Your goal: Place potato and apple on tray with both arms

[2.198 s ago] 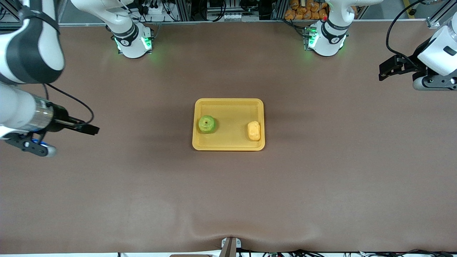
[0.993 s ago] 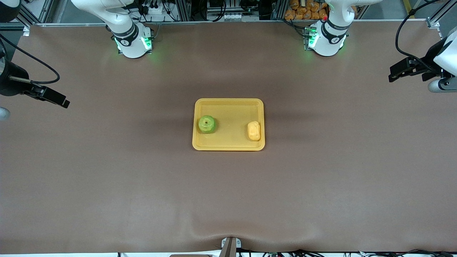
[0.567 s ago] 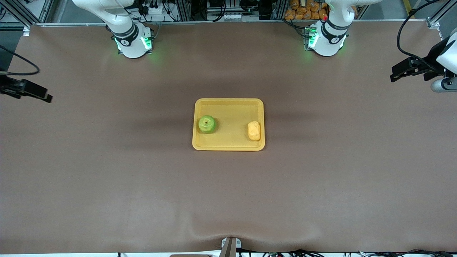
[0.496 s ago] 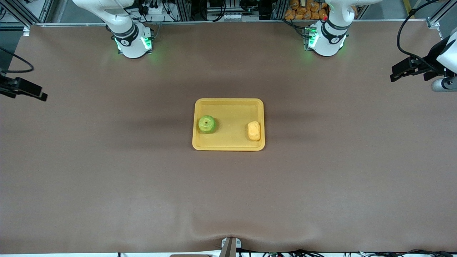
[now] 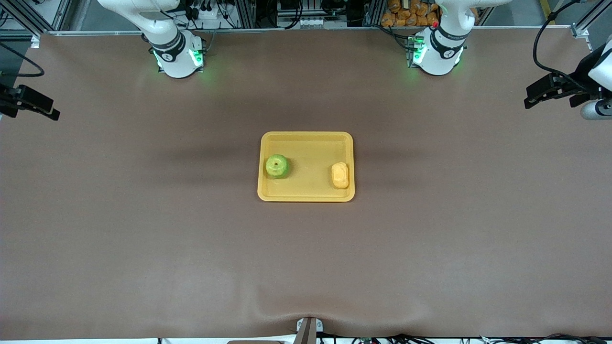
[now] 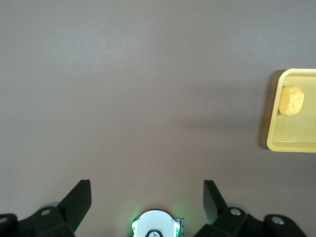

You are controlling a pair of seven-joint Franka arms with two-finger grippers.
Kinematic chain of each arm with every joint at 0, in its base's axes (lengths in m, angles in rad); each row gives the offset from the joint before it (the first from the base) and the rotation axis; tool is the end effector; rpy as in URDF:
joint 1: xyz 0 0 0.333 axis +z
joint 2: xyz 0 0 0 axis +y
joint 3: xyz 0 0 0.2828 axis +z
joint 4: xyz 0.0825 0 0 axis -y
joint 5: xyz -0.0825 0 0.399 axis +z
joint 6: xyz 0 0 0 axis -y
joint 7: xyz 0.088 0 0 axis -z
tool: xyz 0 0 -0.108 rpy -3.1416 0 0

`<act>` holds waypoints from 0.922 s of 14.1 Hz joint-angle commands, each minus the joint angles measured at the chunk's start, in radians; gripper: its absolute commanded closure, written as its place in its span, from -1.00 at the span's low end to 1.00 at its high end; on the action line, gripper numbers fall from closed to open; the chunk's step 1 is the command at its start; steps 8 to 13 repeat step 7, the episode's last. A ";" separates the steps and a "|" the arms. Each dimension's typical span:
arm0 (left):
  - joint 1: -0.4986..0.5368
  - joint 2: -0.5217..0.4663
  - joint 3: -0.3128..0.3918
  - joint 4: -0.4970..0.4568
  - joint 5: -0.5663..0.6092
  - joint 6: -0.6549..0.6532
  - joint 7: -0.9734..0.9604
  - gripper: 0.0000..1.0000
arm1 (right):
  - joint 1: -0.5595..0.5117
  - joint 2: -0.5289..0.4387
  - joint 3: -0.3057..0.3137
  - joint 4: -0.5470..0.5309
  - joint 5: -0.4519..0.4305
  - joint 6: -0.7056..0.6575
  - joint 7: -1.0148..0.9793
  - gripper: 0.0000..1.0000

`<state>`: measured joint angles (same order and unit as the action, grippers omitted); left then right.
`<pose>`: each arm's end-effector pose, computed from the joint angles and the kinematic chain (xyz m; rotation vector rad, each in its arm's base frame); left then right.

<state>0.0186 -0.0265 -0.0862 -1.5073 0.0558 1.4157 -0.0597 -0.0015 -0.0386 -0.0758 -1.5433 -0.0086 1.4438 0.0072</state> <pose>0.5449 -0.0308 0.6226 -3.0785 0.0015 0.0945 0.5437 -0.0439 0.6142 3.1338 -0.1336 -0.0960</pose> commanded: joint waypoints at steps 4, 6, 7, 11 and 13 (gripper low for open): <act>0.007 -0.010 -0.004 0.004 -0.017 0.000 0.006 -1.00 | -0.012 -0.032 0.019 -0.031 -0.041 0.029 -0.021 -1.00; 0.007 -0.010 -0.004 0.004 -0.019 0.000 0.008 -1.00 | -0.011 -0.030 0.022 -0.031 -0.034 0.027 -0.020 -1.00; 0.007 -0.010 -0.004 0.004 -0.019 0.000 0.009 -1.00 | -0.012 -0.030 0.021 -0.031 -0.034 0.023 -0.020 -1.00; 0.007 -0.010 -0.004 0.004 -0.019 0.000 0.009 -1.00 | -0.012 -0.030 0.021 -0.031 -0.034 0.023 -0.020 -1.00; 0.007 -0.010 -0.004 0.004 -0.019 0.000 0.009 -1.00 | -0.012 -0.030 0.021 -0.031 -0.034 0.023 -0.020 -1.00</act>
